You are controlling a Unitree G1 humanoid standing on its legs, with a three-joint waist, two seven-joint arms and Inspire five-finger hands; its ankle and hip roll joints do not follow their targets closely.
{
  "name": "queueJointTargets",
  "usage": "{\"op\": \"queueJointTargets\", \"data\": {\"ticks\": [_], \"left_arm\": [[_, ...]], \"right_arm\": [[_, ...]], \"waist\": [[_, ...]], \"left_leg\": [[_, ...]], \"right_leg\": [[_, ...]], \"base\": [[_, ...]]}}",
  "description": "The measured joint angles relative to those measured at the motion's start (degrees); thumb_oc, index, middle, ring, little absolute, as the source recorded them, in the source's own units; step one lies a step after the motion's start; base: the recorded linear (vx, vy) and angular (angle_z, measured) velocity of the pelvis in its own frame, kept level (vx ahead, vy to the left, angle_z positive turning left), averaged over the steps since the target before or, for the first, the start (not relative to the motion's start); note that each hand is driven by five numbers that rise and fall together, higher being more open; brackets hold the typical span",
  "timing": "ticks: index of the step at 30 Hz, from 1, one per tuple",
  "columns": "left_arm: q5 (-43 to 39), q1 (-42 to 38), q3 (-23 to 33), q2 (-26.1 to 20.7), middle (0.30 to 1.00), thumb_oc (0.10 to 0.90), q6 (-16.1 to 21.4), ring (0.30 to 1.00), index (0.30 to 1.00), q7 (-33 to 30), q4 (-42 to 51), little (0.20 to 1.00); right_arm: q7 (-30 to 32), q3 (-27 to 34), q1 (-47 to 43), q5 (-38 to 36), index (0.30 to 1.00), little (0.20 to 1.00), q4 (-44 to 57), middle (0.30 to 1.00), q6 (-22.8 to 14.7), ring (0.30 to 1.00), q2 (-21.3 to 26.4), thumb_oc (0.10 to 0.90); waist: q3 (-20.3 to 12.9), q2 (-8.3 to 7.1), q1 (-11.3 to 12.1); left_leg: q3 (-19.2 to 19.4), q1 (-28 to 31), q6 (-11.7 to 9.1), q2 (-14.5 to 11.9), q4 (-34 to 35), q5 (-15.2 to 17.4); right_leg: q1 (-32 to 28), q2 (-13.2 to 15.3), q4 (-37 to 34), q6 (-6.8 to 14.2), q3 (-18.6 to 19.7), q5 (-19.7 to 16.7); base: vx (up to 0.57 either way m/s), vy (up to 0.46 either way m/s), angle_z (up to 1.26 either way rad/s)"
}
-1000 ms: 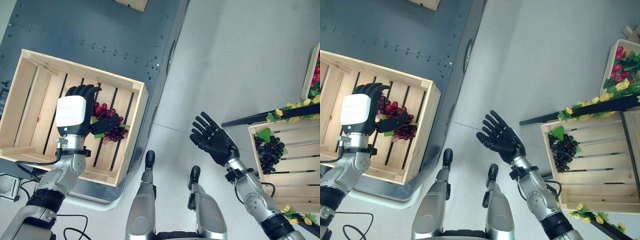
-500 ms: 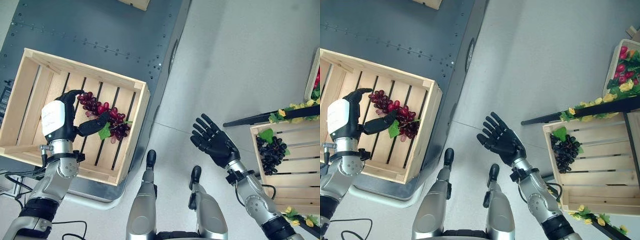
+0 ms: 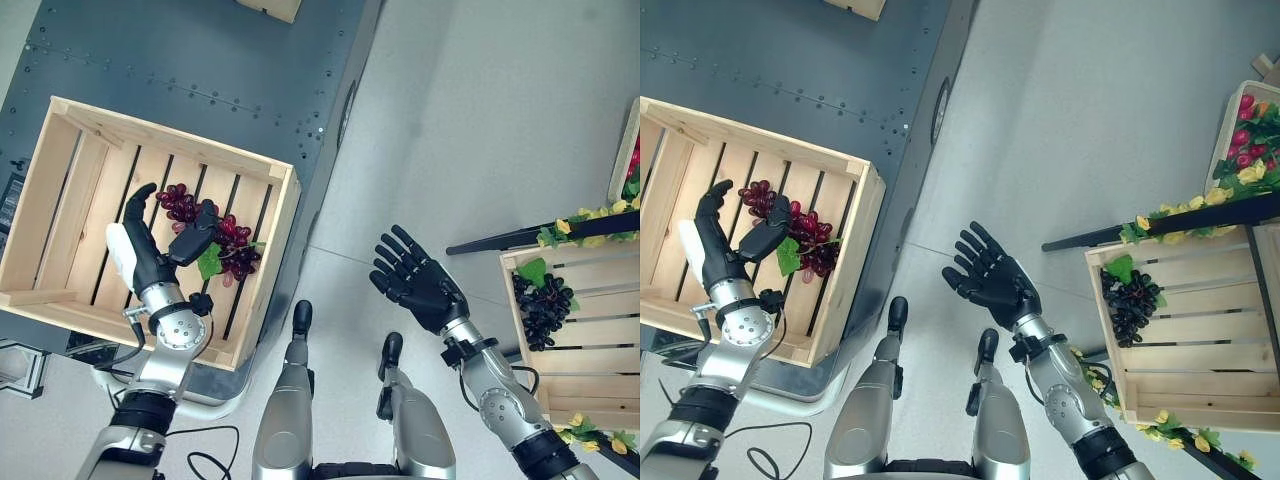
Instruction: Pick up the fruits from the basket on one side to the basket on the other side
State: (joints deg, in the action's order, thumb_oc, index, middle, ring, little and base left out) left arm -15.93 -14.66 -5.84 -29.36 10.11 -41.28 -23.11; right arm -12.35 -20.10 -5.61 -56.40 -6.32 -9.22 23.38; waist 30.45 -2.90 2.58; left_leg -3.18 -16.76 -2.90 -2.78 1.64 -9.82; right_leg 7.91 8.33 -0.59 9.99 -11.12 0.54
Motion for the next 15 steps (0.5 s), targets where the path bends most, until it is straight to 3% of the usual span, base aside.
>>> {"op": "queueJointTargets", "data": {"ticks": [3,15], "left_arm": [[-5.74,0.17,-0.06,1.93,0.9,0.8,-1.52,0.9,0.9,0.62,-0.88,0.9],[-13.29,-3.77,-0.68,3.85,0.9,0.8,-9.3,0.9,0.9,-1.68,-7.37,0.9]], "right_arm": [[0.6,-0.27,-0.48,0.0,0.9,0.9,0.0,0.9,0.0,0.9,-0.35,0.8],[2.68,-0.75,-2.1,0.03,0.9,0.9,0.0,0.9,0.27,0.9,-1.56,0.8]], "waist": [[-0.01,-0.02,-0.04],[-0.02,-0.07,-1.01]], "left_leg": [[-0.02,0.02,0.0,-0.02,-0.21,0.0],[0.05,-0.2,0.01,-0.05,-0.54,0.01]], "right_leg": [[-0.01,-0.02,0.24,-0.01,0.02,0.0],[0.39,-0.02,0.68,-0.01,0.26,0.01]], "base": [[0.0,0.0,0.0],[0.0,0.0,0.0]]}}
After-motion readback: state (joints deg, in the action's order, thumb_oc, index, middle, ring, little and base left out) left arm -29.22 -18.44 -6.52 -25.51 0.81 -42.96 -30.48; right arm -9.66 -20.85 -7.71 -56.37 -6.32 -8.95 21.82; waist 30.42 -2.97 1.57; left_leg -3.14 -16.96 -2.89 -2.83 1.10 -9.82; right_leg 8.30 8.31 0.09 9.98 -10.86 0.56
